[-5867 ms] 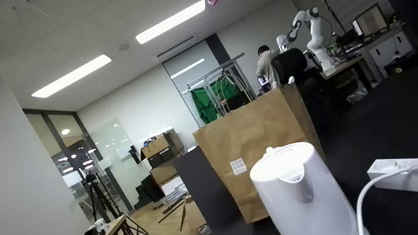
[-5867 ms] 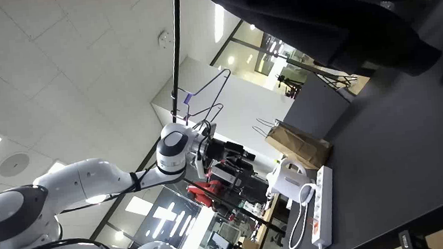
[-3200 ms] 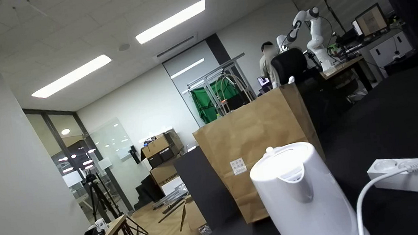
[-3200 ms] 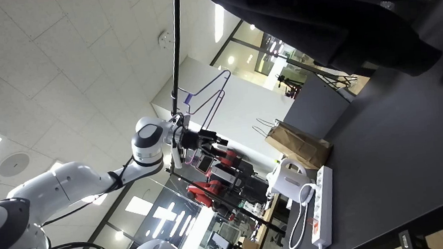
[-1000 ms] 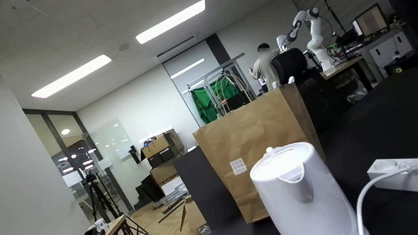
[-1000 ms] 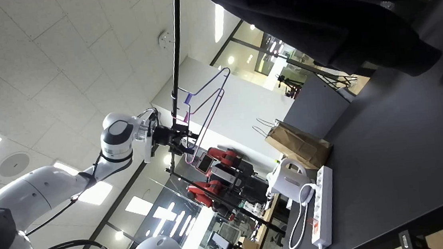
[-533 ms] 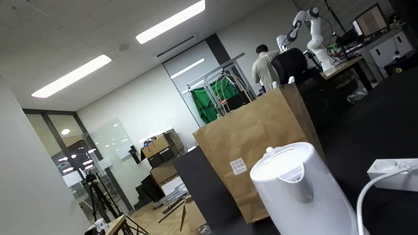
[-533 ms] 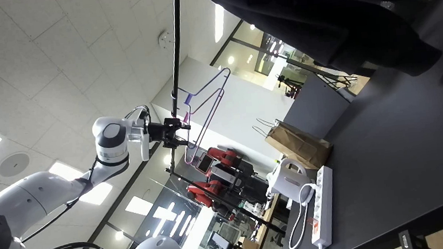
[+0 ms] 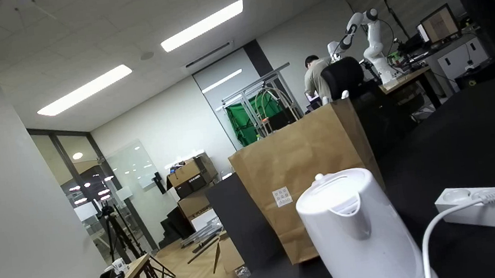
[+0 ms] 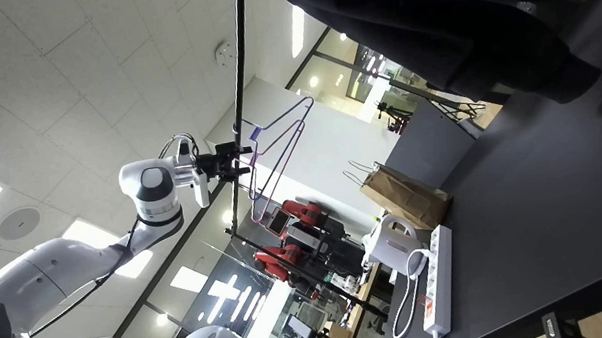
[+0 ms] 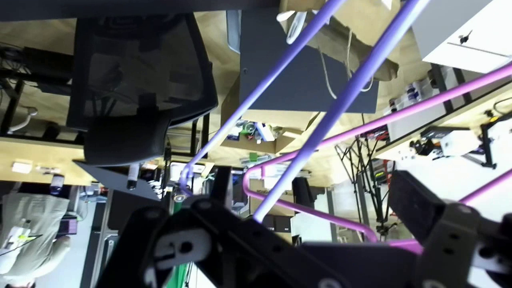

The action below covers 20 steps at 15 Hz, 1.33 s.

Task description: Remove the hanger from the clothesline pole and place it on the table

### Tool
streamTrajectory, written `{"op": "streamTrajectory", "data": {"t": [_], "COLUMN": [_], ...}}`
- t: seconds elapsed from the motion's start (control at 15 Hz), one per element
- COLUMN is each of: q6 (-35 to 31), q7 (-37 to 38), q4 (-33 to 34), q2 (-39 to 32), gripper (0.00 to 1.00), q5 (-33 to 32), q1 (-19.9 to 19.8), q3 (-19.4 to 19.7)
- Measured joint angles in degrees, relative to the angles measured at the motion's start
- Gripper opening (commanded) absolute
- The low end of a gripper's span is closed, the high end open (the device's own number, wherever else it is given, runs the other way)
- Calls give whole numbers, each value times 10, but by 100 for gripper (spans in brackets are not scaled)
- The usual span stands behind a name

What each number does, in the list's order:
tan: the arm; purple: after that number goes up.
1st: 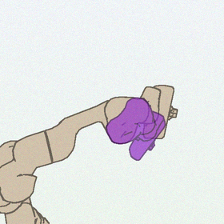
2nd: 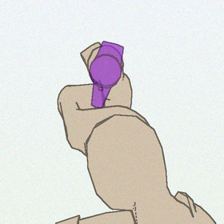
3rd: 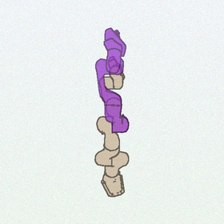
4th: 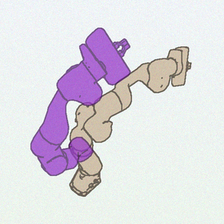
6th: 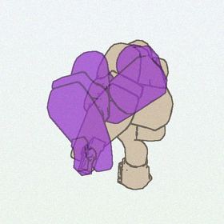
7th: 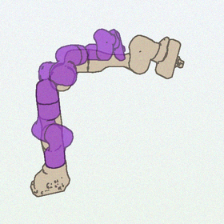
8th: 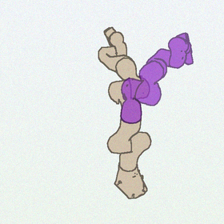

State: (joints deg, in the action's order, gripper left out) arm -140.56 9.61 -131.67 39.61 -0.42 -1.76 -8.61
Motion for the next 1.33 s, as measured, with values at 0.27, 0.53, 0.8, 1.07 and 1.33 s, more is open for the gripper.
{"op": "streamTrajectory", "data": {"t": [0.27, 0.53, 0.8, 1.07, 1.33], "q6": [-87, -157, -223, -261, -288], "q7": [47, 81, 105, 116, 122], "q4": [-19, -31, -44, -52, -59], "q2": [-11, -27, -32, -32, -32], "gripper": [100, 100, 75, 53, 25], "q5": [-19, -33, -42, -42, -42], "q1": [-53, -100, -140, -172, -196], "q3": [-18, -45, -78, -109, -131]}}
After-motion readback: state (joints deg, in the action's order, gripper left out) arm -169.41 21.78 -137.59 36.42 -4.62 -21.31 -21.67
